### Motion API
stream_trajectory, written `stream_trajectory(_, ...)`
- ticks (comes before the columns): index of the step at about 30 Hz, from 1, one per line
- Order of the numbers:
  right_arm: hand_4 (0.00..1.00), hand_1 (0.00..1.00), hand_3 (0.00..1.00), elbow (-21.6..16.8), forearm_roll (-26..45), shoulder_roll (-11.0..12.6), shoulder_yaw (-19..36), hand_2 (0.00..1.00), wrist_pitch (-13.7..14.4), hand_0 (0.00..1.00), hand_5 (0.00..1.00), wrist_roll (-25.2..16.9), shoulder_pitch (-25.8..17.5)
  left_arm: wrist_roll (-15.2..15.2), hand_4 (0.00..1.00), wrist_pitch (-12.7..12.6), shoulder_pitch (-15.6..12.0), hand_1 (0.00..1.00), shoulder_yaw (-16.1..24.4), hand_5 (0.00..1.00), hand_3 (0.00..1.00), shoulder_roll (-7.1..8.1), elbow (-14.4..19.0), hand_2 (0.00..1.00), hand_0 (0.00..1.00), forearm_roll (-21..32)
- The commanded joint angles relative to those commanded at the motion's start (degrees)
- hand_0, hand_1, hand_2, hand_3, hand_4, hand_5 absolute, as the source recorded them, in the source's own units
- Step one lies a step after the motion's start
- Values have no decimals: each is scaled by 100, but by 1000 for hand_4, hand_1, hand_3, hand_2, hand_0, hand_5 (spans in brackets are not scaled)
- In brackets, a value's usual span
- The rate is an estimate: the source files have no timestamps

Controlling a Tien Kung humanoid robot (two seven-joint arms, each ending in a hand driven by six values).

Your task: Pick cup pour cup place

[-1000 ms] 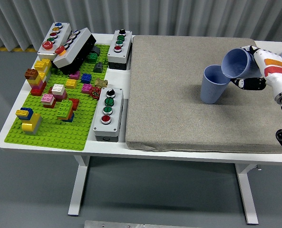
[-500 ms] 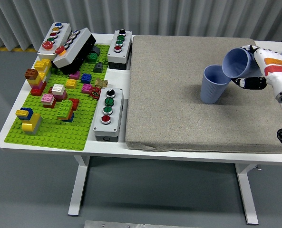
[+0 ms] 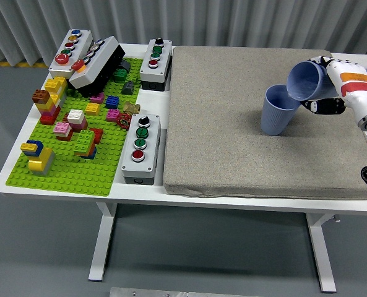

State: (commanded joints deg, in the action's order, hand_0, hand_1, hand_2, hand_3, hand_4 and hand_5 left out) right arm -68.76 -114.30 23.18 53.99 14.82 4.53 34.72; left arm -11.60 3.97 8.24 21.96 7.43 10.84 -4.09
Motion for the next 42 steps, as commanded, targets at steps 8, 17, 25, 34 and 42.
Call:
stream_trajectory(8, 814, 638, 593, 16, -21, 87, -201, 506, 41, 805, 266, 23, 119, -6, 635, -1, -6, 847, 11, 909, 798, 8, 3, 917, 880, -20)
stream_trajectory(17, 813, 638, 592, 70, -28, 147, -340, 507, 104, 806, 261, 37, 219, -7, 635, -3, -14, 847, 18, 909, 798, 17, 5, 917, 880, -27)
stream_trajectory(25, 810, 638, 592, 141, -18, 200, -447, 507, 143, 808, 260, 23, 301, 2, 635, -5, 3, 847, 7, 909, 798, 18, 3, 917, 880, -10)
stream_trajectory(34, 808, 637, 591, 252, -50, 250, -576, 507, 288, 812, 258, -50, 365, 1, 635, -7, 20, 848, 9, 909, 799, 23, 3, 917, 880, -13)
stream_trajectory(42, 808, 639, 591, 299, -90, 267, -730, 507, 440, 812, 257, -81, 432, 2, 636, -9, 29, 848, 5, 910, 798, 25, 4, 917, 880, -9)
